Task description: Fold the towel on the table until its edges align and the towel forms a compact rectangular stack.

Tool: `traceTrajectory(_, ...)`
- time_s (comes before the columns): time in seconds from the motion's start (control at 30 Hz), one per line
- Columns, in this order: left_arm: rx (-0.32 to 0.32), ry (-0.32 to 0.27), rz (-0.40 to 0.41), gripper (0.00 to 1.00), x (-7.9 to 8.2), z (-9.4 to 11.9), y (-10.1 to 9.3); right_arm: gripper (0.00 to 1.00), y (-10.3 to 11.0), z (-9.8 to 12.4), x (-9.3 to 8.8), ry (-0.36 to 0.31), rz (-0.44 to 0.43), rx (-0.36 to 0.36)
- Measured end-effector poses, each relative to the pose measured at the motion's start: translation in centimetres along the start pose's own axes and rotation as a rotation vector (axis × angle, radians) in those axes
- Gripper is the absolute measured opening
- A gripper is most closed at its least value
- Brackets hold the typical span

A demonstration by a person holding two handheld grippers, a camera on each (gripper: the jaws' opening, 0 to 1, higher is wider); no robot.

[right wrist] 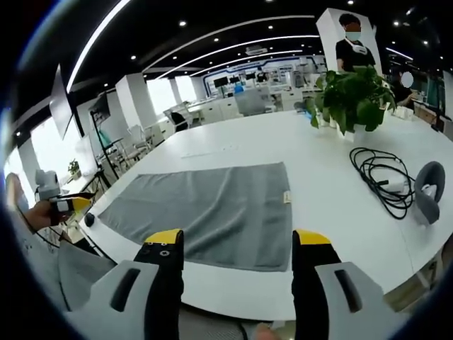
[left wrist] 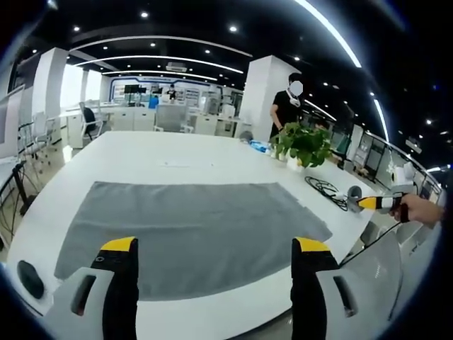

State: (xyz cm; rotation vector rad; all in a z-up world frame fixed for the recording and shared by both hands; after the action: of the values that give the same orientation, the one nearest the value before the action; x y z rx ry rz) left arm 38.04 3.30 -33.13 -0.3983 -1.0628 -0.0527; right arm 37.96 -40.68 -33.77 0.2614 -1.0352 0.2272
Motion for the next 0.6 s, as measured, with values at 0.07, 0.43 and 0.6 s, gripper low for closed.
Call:
traceTrajectory(0.07, -0.004, 0.001, -0.002, 0.92, 0.1, -0.1, -0.2, 0.61, 0.0, 0.0, 0.0, -0.001, 0.002, -0.002)
traceTrajectory(0.43, -0.027, 0.017, -0.019, 0.89, 0.5, -0.4, -0.7, 0.61, -0.9, -0.2, 0.6, 0.004, 0.017, 0.002)
traceTrajectory(0.6, -0.044, 0.021, -0.032, 0.88, 0.7, -1.0, -1.6, 0.6, -1.6, -0.3, 1.0, 0.002, 0.026, -0.001)
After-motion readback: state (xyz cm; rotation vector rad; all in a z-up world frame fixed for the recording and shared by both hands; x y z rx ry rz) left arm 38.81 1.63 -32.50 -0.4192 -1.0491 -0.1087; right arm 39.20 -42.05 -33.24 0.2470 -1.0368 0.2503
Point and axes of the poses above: the point that each gripper's makers call its tool centre point, and the gripper's own axes: z roughly backward along the fingers, y roughly to its left, x roughly out of its top, the point moved 7 cm from there along z, roughly backward along the fingers, and after that the axes turned 8 degrees about z, right-handed, at the moved point
